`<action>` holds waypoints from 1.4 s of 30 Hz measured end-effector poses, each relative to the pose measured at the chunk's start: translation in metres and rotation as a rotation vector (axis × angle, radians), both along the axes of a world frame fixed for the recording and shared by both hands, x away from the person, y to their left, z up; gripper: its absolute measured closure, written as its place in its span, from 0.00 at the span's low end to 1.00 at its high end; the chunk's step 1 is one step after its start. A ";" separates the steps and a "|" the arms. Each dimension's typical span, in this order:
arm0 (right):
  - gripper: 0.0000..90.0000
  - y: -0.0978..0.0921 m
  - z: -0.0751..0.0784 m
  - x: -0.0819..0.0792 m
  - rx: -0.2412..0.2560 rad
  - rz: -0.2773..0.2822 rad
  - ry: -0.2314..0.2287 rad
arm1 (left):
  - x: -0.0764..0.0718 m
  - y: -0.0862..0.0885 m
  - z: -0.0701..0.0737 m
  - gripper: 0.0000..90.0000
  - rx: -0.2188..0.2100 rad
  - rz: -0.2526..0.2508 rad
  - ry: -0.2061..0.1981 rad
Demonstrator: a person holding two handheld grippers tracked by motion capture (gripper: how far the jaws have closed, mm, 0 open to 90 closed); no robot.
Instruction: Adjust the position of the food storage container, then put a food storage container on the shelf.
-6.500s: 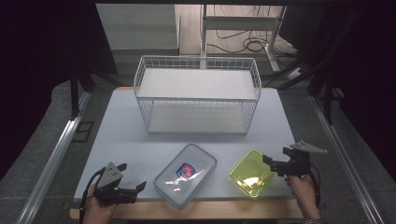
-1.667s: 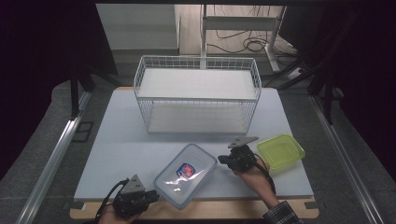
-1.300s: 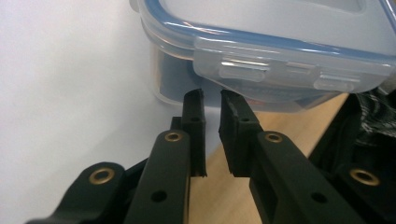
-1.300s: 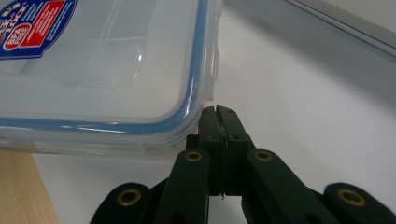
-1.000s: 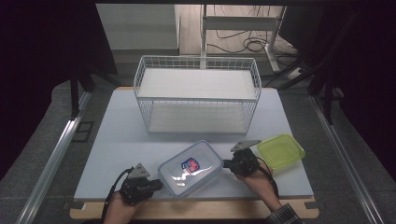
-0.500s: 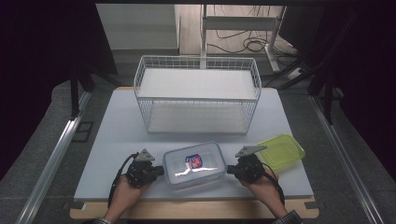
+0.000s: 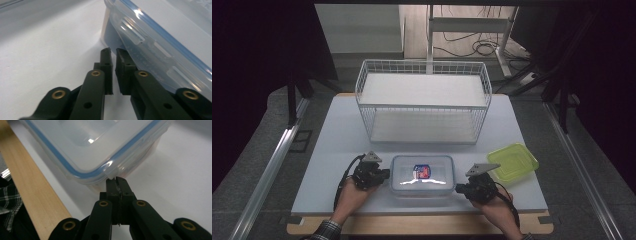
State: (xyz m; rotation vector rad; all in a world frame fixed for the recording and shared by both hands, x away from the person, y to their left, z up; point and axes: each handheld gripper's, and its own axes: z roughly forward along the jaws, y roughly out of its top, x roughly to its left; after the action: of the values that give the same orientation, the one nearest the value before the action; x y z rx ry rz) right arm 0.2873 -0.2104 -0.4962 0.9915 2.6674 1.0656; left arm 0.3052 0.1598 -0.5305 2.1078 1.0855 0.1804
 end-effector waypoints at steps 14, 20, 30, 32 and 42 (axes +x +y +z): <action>0.59 -0.019 0.014 0.003 -0.006 -0.084 -0.112 | -0.019 0.032 0.014 0.33 -0.073 0.076 -0.056; 0.43 -0.023 0.019 0.005 0.019 -0.110 -0.135 | -0.027 0.045 0.023 0.11 -0.177 0.086 -0.077; 0.18 -0.021 0.025 0.009 0.107 -0.102 -0.151 | -0.032 0.035 0.031 0.10 -0.155 0.030 -0.167; 0.13 -0.017 0.025 0.010 0.114 -0.093 -0.166 | -0.033 0.031 0.033 0.10 -0.158 0.014 -0.172; 0.04 0.009 0.021 0.016 0.098 -0.040 -0.114 | -0.031 0.005 0.039 0.04 -0.143 -0.066 -0.128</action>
State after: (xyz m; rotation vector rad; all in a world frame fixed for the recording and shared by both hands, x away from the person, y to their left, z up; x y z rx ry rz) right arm 0.3037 -0.2018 -0.4757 0.9651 2.5157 1.2167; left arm 0.2743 0.1649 -0.4913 1.9729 0.9255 0.1970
